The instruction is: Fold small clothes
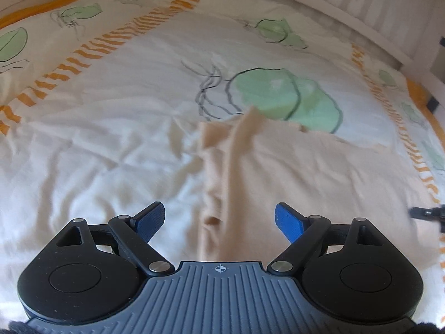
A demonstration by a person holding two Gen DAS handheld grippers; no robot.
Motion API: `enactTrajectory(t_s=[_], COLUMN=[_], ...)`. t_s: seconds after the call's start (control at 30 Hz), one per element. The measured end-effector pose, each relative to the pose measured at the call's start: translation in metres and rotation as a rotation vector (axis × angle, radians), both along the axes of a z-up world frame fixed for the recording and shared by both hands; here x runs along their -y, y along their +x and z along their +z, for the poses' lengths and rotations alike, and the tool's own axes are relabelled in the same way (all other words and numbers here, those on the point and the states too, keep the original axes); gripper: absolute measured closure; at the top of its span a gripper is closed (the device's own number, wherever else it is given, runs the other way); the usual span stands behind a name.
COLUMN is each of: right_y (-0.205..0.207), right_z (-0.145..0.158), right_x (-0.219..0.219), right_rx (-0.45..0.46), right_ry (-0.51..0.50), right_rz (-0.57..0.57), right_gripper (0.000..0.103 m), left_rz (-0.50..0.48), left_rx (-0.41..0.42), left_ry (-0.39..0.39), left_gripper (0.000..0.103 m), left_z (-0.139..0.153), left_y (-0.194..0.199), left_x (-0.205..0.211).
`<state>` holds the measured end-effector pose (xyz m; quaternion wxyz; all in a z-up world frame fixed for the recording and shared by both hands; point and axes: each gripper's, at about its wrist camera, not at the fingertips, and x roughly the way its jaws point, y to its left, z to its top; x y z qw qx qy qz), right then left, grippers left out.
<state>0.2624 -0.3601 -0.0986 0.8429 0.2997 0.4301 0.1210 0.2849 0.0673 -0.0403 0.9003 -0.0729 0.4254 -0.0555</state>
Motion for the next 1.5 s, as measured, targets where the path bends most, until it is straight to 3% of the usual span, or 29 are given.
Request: enactTrajectory(t_s=[0.13,0.33,0.43,0.6,0.87,1.07,1.23,1.4,1.5], right_y=[-0.006,-0.001,0.009,0.032,0.062,0.059,0.054,0.053,0.048], right_z=[0.019,0.061,0.077,0.090,0.071,0.051,0.044,0.043,0.052], right_x=[-0.010,-0.046,-0.071,-0.121,-0.211,-0.264,-0.294,-0.312,-0.314], right_rx=[0.018,0.078,0.099,0.134,0.112,0.112,0.129,0.153,0.203], right_ry=[-0.055,-0.099,-0.080,-0.014,0.013,-0.084,-0.169,-0.124,-0.158], right_rz=[-0.023,0.028,0.044,0.087,0.186,0.247,0.299,0.376,0.362], right_gripper=[0.074,0.075,0.075,0.075,0.075,0.075,0.075,0.074,0.071], left_rz=[0.001,0.011,0.011,-0.022,0.040,0.095,0.101,0.114,0.120], left_rx=[-0.002,0.017,0.034,0.051,0.012,0.001,0.005,0.011,0.011], left_ry=[0.010,-0.003,0.018,-0.014,-0.092,-0.134,-0.142,-0.147,-0.145], left_gripper=[0.017,0.017,0.017,0.017,0.017,0.016,0.016,0.016,0.016], left_z=[-0.006,-0.010,-0.003,0.005,0.005,0.007,0.008,0.009,0.007], left_y=[0.006,0.007,0.010,0.008,0.013,0.015,0.015,0.015,0.015], left_x=[-0.010,-0.023,-0.027,-0.033,-0.057,-0.073,-0.077,-0.079,-0.081])
